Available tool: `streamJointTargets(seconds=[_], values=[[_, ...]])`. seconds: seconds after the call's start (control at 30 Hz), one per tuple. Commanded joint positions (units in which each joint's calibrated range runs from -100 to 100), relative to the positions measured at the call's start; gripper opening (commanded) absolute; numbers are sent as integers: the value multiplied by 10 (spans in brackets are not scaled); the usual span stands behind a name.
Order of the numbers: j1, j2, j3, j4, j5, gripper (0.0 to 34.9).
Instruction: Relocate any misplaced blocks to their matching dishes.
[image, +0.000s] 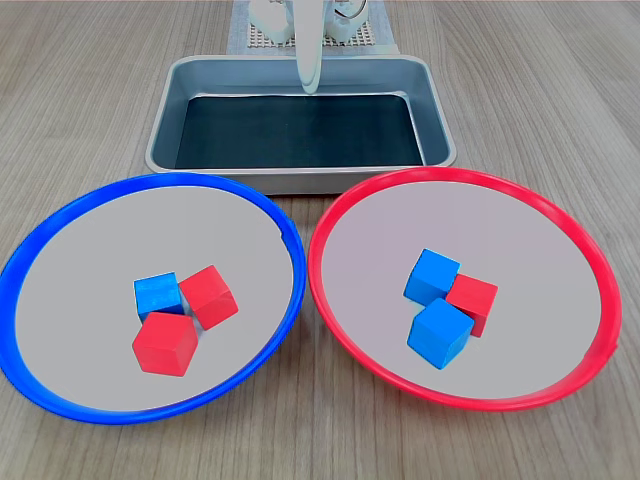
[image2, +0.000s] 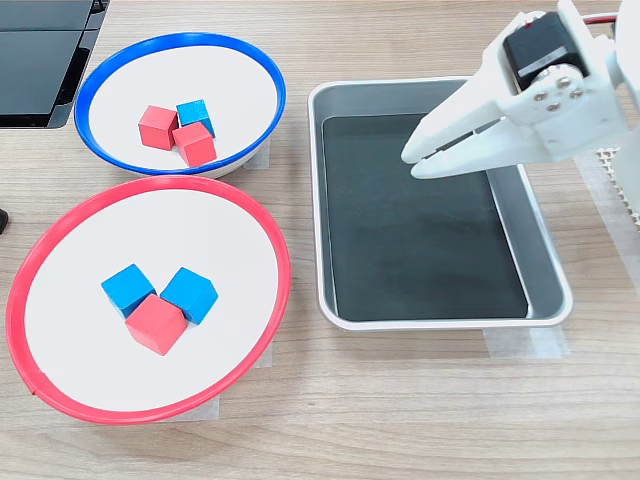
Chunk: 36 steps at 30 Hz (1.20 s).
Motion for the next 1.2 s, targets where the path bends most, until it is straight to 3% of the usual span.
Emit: streamJointTargets(seconds=[0.0,0.13,0.4,0.8,1.17], values=[[3,-3,0,1,-1,3],[0,63,-70,0,8,3],[-22,395,-437,33,44,3],[-11,837,-771,-37,138,4],[48,1034,-932,-33,199,86]])
